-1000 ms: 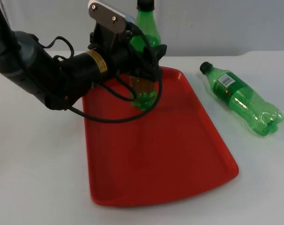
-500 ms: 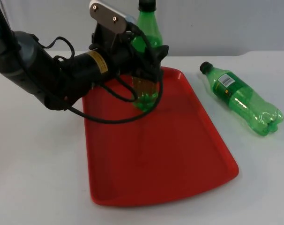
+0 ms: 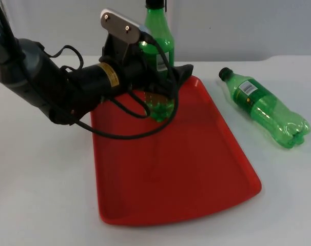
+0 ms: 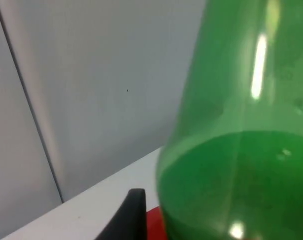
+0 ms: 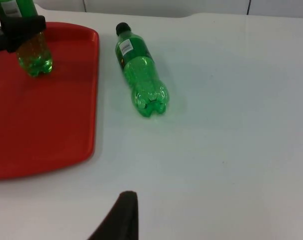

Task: Place the bottle upright on the tray.

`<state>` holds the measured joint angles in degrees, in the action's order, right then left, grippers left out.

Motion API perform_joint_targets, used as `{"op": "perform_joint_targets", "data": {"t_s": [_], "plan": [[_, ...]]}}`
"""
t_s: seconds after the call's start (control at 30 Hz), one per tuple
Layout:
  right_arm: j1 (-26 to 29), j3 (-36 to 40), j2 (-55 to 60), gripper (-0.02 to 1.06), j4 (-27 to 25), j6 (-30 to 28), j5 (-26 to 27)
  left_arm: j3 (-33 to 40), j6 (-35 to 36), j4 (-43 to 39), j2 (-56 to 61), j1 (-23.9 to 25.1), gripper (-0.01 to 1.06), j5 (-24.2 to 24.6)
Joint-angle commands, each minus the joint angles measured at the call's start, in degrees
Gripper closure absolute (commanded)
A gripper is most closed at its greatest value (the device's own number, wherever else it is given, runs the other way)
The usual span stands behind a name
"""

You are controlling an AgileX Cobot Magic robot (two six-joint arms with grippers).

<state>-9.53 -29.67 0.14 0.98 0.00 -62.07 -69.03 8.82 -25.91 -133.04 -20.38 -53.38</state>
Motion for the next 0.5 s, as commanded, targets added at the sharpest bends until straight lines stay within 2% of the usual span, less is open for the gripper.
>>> {"op": "perform_joint_targets", "data": {"t_s": [0.0,0.47], "plan": [[0.5,0.1,-0.1,-0.01,0.3,0.4,0.2,0.3,0.5,-0.5,0.2,-0.3,0.00,-0.5],[0.5,0.1,-0.1,-0.01,0.3,0.4,0.2,0.3,0.5,-0.5,0.2,-0.2,0.00,0.7]]}}
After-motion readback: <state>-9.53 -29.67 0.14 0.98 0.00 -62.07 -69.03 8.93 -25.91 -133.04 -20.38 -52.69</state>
